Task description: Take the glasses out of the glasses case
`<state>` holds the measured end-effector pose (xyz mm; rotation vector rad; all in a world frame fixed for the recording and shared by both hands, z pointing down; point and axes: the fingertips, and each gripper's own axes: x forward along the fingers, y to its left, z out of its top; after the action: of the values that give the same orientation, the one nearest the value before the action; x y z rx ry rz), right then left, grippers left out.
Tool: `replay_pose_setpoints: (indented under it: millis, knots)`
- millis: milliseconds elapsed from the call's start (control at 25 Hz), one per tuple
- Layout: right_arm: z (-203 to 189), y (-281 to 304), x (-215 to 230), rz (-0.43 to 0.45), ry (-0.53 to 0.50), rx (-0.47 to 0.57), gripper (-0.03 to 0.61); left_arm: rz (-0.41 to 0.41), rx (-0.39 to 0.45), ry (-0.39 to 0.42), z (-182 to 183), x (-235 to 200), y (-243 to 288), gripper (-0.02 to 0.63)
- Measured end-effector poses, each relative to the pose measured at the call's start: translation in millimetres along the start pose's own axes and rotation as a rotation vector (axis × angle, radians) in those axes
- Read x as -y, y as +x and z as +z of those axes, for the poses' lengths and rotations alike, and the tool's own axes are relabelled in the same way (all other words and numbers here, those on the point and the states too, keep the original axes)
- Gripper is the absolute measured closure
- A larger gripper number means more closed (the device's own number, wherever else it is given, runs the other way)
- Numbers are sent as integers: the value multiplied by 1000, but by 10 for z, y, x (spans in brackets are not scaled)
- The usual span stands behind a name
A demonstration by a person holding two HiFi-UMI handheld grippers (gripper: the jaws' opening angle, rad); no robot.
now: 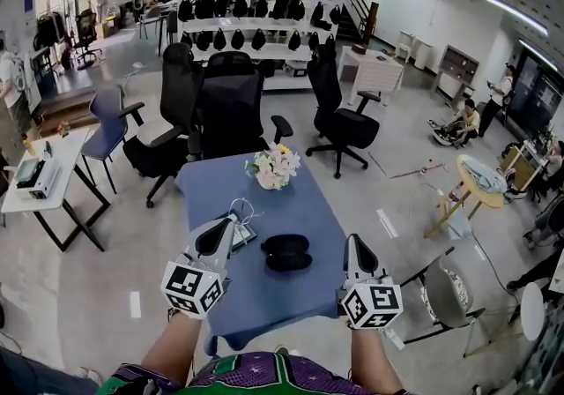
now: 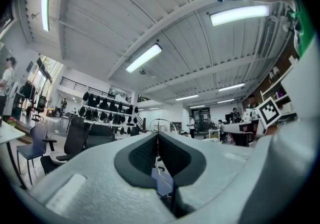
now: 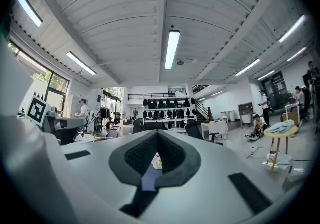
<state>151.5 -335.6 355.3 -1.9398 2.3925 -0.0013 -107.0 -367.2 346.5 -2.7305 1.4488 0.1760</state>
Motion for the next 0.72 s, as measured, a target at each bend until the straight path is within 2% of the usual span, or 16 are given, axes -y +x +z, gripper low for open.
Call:
replay_pose_setpoints:
  millis: [720]
  knots:
    - [-70,-4,33,9,20,-41,575,6,-9,5,8,12,15,595]
